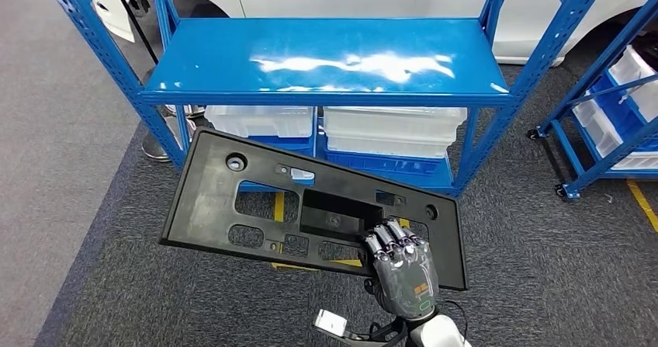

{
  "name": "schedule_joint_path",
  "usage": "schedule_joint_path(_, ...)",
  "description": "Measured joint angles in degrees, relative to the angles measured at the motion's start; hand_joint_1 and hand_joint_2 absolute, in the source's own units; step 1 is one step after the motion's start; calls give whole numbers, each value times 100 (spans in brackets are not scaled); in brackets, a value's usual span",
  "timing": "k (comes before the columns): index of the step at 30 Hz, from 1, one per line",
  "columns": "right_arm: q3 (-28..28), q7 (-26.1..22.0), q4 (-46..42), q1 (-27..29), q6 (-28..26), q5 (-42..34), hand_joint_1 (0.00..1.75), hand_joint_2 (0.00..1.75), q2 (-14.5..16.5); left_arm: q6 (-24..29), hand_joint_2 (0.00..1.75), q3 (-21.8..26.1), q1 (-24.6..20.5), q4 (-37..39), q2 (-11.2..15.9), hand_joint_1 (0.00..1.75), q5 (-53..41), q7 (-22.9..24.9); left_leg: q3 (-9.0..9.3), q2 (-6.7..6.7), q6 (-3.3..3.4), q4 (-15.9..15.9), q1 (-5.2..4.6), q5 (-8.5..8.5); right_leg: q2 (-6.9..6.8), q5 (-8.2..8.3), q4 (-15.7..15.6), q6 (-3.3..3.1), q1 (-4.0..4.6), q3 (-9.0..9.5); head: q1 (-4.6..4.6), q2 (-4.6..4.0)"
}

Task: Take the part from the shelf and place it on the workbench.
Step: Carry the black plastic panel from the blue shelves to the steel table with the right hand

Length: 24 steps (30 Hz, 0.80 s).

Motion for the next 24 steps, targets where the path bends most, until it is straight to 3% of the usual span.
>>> schedule_joint_path(3,-264,-336,-169,212,-3,-210,175,175,138,8,175,16,18,0,1,0,34,-21,-422,-13,-83,956,40,-523,-12,29,-24,-53,-11,-20,-6,0)
schedule_joint_path(4,-371,-490,-230,313,-3,-333,175,175,189,11,175,26,33,0,1,0,45,-30,-557,-12,-107,1261,57,-622,-13,31,-20,-56,-9,-30,-6,0)
schedule_joint_path(6,-593,-837,-346,512,-4,-630,175,175,293,21,175,52,61,0,3,0,59,-43,-609,-11,-140,1409,86,-557,-8,34,-5,-56,-11,-42,-7,0)
schedule_joint_path(8,-710,-1039,-402,602,-4,-812,175,175,352,26,175,69,74,0,4,0,64,-46,-532,-10,-149,1261,102,-421,0,35,4,-54,-13,-45,-7,0)
schedule_joint_path(13,-737,-1086,-416,619,-4,-853,175,175,366,27,175,73,75,0,5,0,66,-46,-500,-10,-149,1196,105,-382,3,35,6,-54,-13,-45,-6,0)
schedule_joint_path(14,-769,-1147,-433,649,-4,-905,175,175,385,30,175,77,76,0,7,0,69,-46,-433,-11,-149,1063,110,-308,8,35,11,-54,-14,-45,-6,0)
schedule_joint_path(16,-1138,-1787,-606,874,-12,-1453,175,175,625,57,175,113,78,0,9,0,103,-54,-112,-49,-128,379,110,-72,29,31,52,-16,2,-65,-6,0)
schedule_joint_path(17,-1434,-2163,-737,1034,-24,-1791,175,175,807,74,175,138,82,0,12,0,125,-58,27,-63,-83,57,112,44,42,47,65,38,11,-84,-5,0)
schedule_joint_path(18,-1783,-2564,-882,1210,-36,-2143,175,175,1010,91,175,168,85,0,14,0,145,-62,103,-51,-10,-175,109,127,48,-138,390,103,10,-239,-2,0)
schedule_joint_path(20,-2245,-2962,-1066,1447,-52,-2520,175,175,1262,102,175,213,92,0,18,0,164,-67,49,23,118,-200,109,201,49,-554,1205,206,-13,-610,2,0)
schedule_joint_path(21,-2398,-3126,-1135,1543,-52,-2688,175,175,1349,103,175,233,92,0,18,0,172,-69,25,58,148,-196,107,221,44,-741,1596,224,-27,-766,5,0)
schedule_joint_path(22,-2505,-3234,-1199,1615,-52,-2844,175,175,1415,105,175,247,93,0,17,0,179,-71,15,74,146,-183,105,219,39,-669,1569,228,-33,-727,5,0)
schedule_joint_path(24,-2717,-3354,-1339,1730,-52,-3149,175,175,1522,108,175,264,94,0,14,0,196,-72,8,105,122,-147,106,203,-18,-335,952,222,-44,-375,6,0)
